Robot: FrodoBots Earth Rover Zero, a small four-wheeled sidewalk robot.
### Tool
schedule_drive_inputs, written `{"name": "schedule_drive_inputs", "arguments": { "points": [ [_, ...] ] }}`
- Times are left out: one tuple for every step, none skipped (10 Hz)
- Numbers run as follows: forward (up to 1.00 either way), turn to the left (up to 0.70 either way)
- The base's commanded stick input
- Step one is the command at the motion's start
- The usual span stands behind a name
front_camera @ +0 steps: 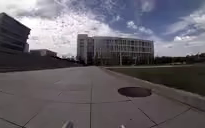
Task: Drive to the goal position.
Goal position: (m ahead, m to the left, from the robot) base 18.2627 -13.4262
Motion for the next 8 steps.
{"name": "schedule_drive_inputs", "arguments": {
  "points": [
    [0.05,0.0],
    [0.05,0.0],
    [0.05,0.0],
    [0.05,0.0],
    [0.05,0.0],
    [0.05,0.0],
    [0.05,0.0],
    [0.05,0.0]
  ]
}}
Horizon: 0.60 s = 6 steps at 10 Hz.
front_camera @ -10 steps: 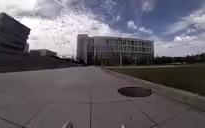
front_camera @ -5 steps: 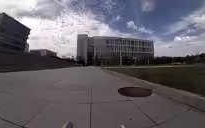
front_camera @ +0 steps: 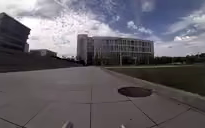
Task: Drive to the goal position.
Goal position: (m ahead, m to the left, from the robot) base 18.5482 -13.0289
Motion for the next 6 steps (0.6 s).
{"name": "schedule_drive_inputs", "arguments": {
  "points": [
    [0.05,0.0],
    [0.05,0.0],
    [0.05,0.0],
    [0.05,0.0],
    [0.05,0.0],
    [0.05,0.0]
  ]
}}
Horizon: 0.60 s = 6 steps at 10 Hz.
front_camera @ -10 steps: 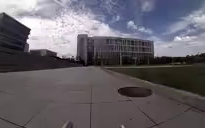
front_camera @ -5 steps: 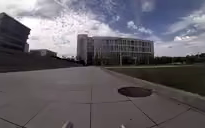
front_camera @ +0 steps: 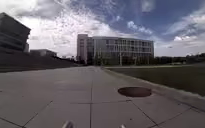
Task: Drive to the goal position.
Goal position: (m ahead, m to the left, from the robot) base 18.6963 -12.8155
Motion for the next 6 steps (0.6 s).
{"name": "schedule_drive_inputs", "arguments": {
  "points": [
    [0.05,0.0],
    [0.05,0.0],
    [0.05,0.0],
    [0.05,0.0],
    [0.05,0.0],
    [0.05,0.0]
  ]
}}
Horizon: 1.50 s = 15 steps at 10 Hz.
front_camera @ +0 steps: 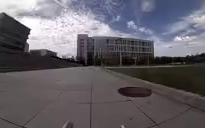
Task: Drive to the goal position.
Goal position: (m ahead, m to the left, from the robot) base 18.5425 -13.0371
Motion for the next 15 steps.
{"name": "schedule_drive_inputs", "arguments": {
  "points": [
    [0.05,0.0],
    [0.05,0.0],
    [0.05,0.0],
    [0.05,0.0],
    [0.05,0.0],
    [0.05,0.0],
    [0.05,0.0],
    [0.05,0.0],
    [0.05,0.0],
    [0.05,0.0],
    [0.05,0.0],
    [0.05,0.0],
    [0.05,0.0],
    [0.05,0.0],
    [0.05,0.0]
  ]
}}
